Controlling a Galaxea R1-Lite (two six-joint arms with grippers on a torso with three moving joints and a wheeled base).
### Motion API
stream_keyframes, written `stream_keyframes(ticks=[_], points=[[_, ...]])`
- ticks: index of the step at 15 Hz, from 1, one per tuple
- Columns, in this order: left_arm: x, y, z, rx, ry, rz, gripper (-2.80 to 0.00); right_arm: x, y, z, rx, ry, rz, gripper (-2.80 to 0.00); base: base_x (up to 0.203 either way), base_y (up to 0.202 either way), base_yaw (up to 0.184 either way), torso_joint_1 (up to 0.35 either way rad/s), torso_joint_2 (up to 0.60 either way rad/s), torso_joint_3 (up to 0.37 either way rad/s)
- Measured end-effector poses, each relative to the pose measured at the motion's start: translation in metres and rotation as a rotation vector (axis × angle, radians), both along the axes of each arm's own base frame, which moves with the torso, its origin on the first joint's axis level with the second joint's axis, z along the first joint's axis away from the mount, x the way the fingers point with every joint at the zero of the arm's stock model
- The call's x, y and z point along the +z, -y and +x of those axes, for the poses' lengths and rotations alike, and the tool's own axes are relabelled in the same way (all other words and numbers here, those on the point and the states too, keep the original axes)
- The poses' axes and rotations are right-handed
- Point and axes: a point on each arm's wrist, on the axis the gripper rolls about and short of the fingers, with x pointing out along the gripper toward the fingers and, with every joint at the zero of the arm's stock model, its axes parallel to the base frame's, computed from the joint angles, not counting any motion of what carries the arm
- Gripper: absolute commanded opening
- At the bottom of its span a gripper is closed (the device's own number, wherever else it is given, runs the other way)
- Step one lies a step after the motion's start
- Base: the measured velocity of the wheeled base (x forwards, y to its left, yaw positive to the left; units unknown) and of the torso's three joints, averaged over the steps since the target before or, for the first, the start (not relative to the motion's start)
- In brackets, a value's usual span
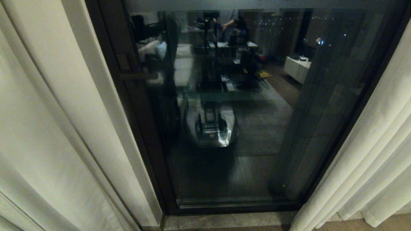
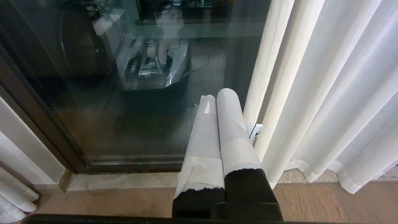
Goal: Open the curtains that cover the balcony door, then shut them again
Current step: Pull the inner curtains open on both sides
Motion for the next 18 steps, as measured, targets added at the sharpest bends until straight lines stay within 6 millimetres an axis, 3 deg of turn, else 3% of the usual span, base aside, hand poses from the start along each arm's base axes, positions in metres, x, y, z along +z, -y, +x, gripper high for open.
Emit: stream_keyframes(ticks=[6, 11, 18], points=[[-0.009, 0.036, -0.011, -0.160, 0.003, 0.006, -2.80, 0.000, 0.000, 0.000, 0.000, 0.000, 0.000, -2.80, 0.000, 0.000, 0.000, 0.000, 0.00, 0.000], [-0.029, 0.064, -0.036, -0.322, -0.125, -0.048, -2.80, 0.000, 0.000, 0.000, 0.000, 0.000, 0.000, -2.80, 0.000, 0.000, 0.000, 0.000, 0.00, 0.000], [-0.078, 0.087, -0.086, -0.555, -0.190, -0.003, -2.80, 0.000, 0.000, 0.000, 0.000, 0.000, 0.000, -2.80, 0.000, 0.000, 0.000, 0.000, 0.00, 0.000]])
